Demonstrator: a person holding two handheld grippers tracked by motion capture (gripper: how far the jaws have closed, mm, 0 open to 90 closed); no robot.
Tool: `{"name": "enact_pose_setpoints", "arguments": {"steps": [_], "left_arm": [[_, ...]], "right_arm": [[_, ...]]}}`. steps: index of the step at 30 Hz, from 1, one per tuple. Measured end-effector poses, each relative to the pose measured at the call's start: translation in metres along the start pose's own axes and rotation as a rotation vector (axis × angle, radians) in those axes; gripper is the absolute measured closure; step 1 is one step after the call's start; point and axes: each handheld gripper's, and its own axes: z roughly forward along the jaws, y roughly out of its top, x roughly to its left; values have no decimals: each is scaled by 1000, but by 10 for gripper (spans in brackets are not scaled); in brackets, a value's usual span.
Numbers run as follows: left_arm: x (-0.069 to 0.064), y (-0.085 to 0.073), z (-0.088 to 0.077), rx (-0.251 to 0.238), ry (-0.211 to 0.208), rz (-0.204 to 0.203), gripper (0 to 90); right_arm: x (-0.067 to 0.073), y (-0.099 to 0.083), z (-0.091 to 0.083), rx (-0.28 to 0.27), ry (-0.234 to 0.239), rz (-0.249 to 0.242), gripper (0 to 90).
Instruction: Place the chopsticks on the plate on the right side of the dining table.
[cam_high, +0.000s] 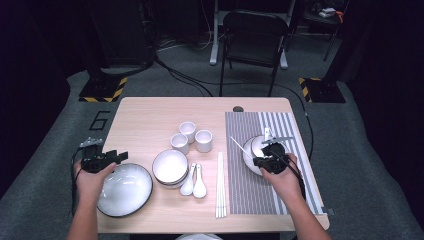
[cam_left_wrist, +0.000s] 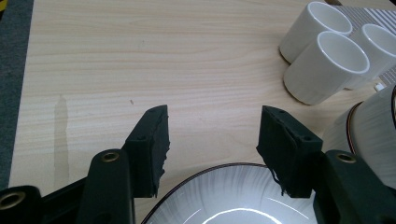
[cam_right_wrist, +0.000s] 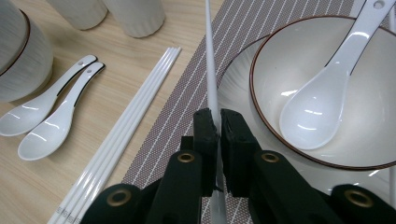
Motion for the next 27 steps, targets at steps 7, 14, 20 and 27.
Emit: {"name": "enact_pose_setpoints", "arguments": {"steps": [7, 14, 20, 27], "left_arm": [[0, 0, 0, -1, 1, 2, 433], [1, 0, 1, -2, -1, 2, 433], [1, 0, 1, -2, -1, -1, 434], [1, -1, 1, -11, 1, -6, 434]], "right_arm": [[-5, 6, -6, -6, -14, 8, 855], [-13, 13, -13, -16, -37, 29, 855], [-24, 16, -18, -19, -58, 35, 855], [-38, 20, -27, -43, -82, 62, 855]]}}
